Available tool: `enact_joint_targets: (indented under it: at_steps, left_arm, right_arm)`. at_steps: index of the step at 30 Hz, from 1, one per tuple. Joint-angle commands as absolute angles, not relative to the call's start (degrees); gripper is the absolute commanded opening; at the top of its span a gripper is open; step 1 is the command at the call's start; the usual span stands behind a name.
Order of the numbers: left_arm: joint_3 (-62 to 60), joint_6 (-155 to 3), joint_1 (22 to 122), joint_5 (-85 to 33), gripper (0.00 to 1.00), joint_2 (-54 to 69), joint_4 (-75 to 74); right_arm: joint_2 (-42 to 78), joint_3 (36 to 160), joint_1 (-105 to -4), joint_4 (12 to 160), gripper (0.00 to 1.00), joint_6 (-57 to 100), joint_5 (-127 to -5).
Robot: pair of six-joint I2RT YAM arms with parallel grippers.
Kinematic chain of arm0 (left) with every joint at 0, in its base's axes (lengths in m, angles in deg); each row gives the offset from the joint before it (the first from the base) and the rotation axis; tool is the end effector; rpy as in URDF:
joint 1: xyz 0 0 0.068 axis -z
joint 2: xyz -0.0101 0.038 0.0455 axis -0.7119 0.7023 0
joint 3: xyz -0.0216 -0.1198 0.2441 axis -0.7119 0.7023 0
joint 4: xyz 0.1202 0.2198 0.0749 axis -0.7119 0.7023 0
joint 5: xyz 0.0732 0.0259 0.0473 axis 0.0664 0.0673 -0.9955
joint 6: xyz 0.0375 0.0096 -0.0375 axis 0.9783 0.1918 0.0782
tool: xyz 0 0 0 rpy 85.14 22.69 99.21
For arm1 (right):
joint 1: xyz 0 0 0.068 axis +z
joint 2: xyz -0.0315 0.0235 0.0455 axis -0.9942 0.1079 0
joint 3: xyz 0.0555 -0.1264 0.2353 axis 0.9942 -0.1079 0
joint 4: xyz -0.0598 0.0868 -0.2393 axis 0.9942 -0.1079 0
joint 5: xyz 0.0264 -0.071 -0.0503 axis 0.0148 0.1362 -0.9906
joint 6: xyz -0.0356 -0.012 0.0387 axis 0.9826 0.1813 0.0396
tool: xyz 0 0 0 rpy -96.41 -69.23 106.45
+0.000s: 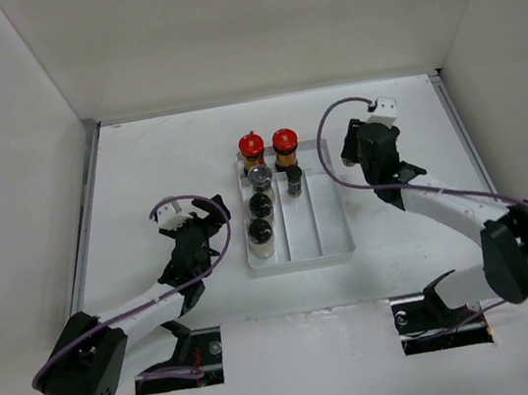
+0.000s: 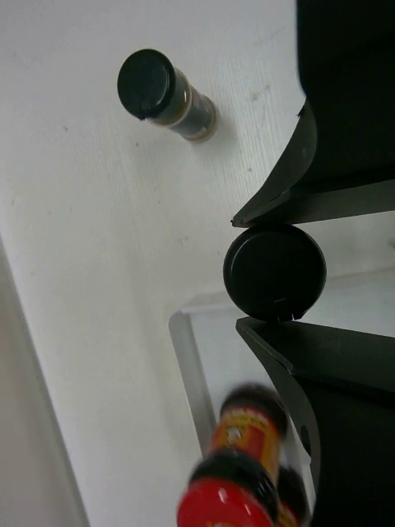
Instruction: Organize the condiment bottles
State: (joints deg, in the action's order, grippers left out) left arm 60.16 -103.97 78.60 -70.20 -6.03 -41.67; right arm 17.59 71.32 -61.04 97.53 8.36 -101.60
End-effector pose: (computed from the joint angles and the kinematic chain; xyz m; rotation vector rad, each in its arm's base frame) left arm 0.1774 -0.0910 0.1818 -0.5586 1.5928 -0.4292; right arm 0.2976 0.1064 0.2593 0.2768 1.8692 0.0271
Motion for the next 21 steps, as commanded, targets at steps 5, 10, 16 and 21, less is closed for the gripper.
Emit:
enact_joint_targets:
  at_steps: [5,10,16,21]
  left_arm:
    - [57.89,-103.56,79.09,-70.74,0.85,-5.85,-44.77]
    - [57.8,-103.74,79.35,-70.12,0.85,-5.32,-45.47]
    - [58.42,-103.3,79.44,-70.56,0.85,-6.55,-46.0]
    - [58.5,-103.47,79.35,-70.12,0.85,-6.2,-46.09]
  right_arm:
    - [6.3,66.83,-50.74,96.48,0.44,5.61,-102.29]
    - [8.4,67.26,-40.19,98.05,0.45,4.47,-102.2]
    - [17.09,69.81,-36.13,101.22,0.45,3.59,-101.85]
    - [21.93,69.99,-35.69,104.2,0.45,3.05,-102.11]
